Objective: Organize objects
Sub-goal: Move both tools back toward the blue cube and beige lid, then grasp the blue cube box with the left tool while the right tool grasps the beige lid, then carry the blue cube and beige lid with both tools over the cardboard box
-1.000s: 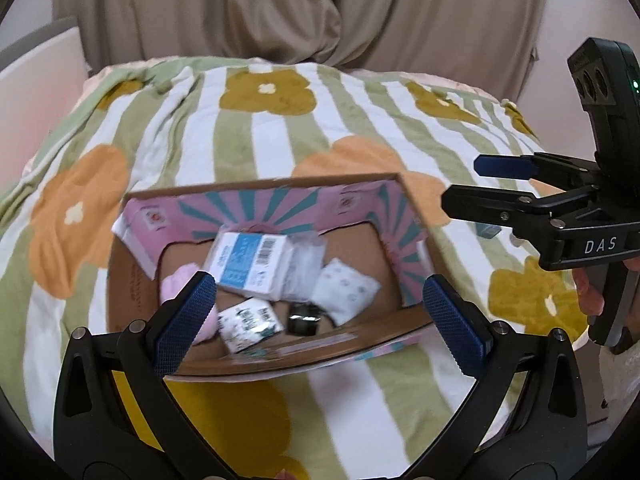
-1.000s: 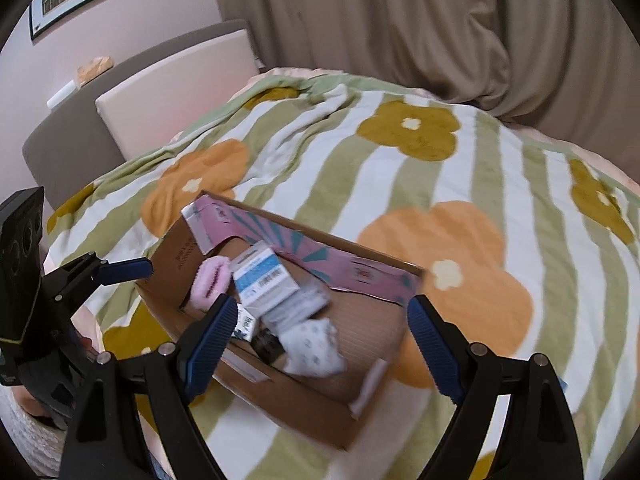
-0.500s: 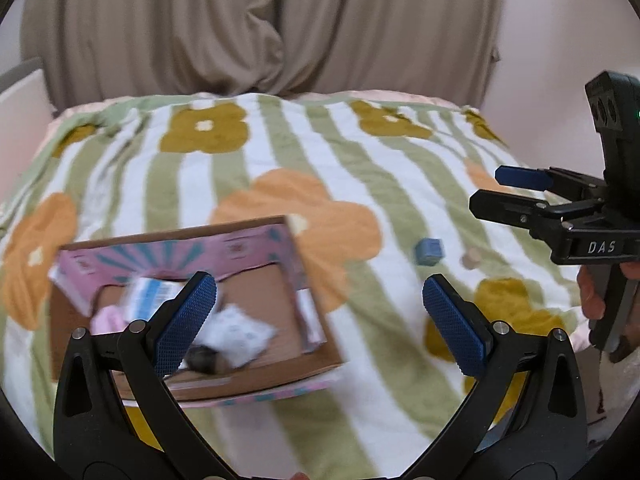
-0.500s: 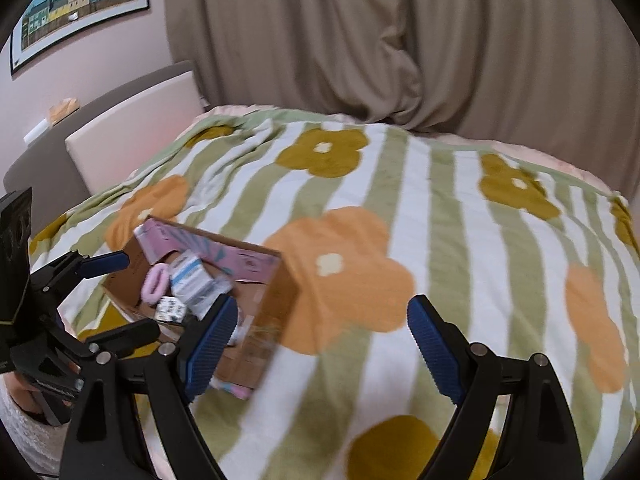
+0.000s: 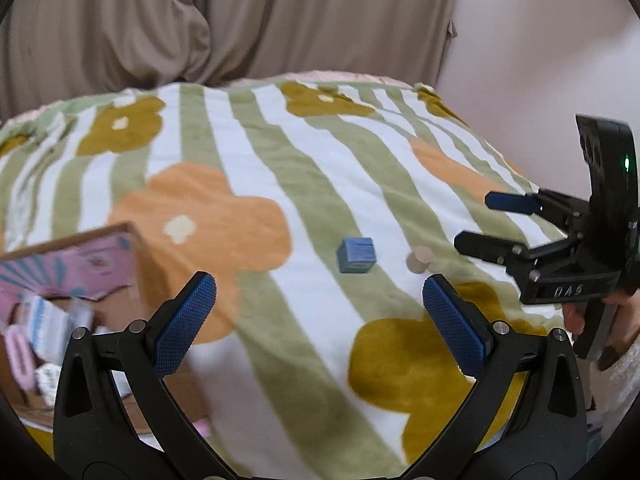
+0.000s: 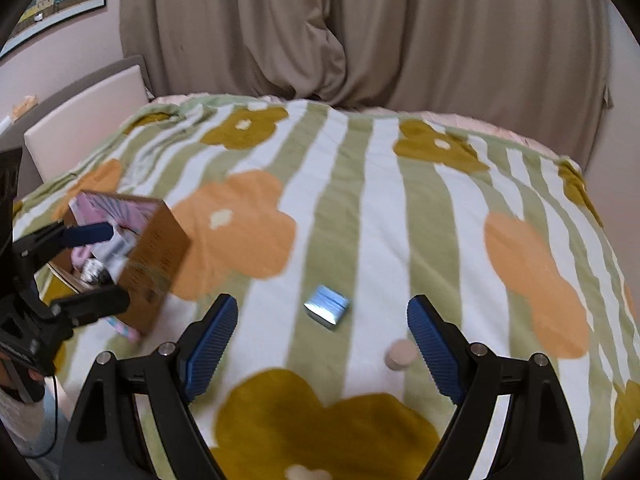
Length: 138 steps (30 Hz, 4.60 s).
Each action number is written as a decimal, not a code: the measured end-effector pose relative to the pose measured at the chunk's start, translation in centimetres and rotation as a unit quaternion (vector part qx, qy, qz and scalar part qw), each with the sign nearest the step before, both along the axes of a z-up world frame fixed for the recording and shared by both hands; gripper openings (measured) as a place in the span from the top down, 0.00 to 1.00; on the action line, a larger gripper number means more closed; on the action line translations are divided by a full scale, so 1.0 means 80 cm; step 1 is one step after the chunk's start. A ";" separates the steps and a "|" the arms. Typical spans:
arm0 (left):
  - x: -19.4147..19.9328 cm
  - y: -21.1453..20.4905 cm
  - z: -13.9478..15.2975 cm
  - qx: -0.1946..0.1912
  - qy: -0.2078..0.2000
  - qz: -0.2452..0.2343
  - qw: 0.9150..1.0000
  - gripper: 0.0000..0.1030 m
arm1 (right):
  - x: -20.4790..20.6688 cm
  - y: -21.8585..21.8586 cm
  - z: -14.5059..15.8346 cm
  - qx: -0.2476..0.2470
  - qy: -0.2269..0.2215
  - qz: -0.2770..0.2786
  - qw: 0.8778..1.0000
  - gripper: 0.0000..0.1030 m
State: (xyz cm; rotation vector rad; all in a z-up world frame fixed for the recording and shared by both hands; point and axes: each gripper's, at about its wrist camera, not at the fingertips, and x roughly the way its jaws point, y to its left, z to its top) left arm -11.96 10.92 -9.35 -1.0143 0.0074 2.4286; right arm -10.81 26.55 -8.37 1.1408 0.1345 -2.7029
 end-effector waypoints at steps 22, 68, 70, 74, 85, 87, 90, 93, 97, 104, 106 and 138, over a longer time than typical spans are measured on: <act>-0.093 0.145 -0.129 -0.033 -0.055 -0.062 0.996 0.00 | -0.045 0.075 -0.146 0.040 -0.060 -0.031 0.997 0.18; -0.125 0.165 -0.164 -0.071 -0.079 -0.074 0.992 0.66 | -0.064 0.067 -0.159 0.054 -0.054 -0.034 0.996 0.70; -0.122 0.162 -0.160 -0.069 -0.078 -0.073 0.992 0.66 | -0.061 0.066 -0.155 0.055 -0.052 -0.034 0.997 0.70; -0.116 0.155 -0.145 -0.061 -0.072 -0.072 0.993 0.66 | -0.055 0.060 -0.144 0.058 -0.048 -0.033 0.997 0.70; -0.091 0.116 -0.069 -0.037 -0.038 -0.059 0.997 0.66 | -0.033 0.033 -0.081 0.067 -0.020 -0.027 0.997 0.70; -0.084 0.103 -0.053 -0.031 -0.032 -0.056 0.997 0.66 | -0.030 0.024 -0.068 0.068 -0.014 -0.025 0.997 0.70; -0.071 0.083 -0.028 -0.030 -0.017 -0.051 0.998 0.66 | -0.027 0.011 -0.048 0.061 -0.009 -0.022 0.998 0.70; -0.057 0.058 -0.002 -0.028 0.000 -0.043 0.999 0.66 | -0.024 -0.010 -0.028 0.064 -0.001 -0.018 0.998 0.70; -0.041 0.017 0.030 -0.026 0.019 -0.024 0.999 0.66 | -0.018 -0.040 -0.001 0.061 0.010 -0.011 0.998 0.70; -0.017 -0.075 0.064 -0.032 0.039 0.020 0.999 0.66 | -0.010 -0.110 0.042 0.039 0.028 0.007 0.999 0.70; -0.010 -0.106 0.069 -0.031 0.041 0.035 0.998 0.66 | -0.009 -0.133 0.049 0.037 0.031 0.017 0.999 0.70; 0.008 -0.423 -0.050 -0.030 -0.046 0.177 0.983 0.66 | -0.051 -0.406 -0.062 0.001 -0.067 0.137 0.988 0.70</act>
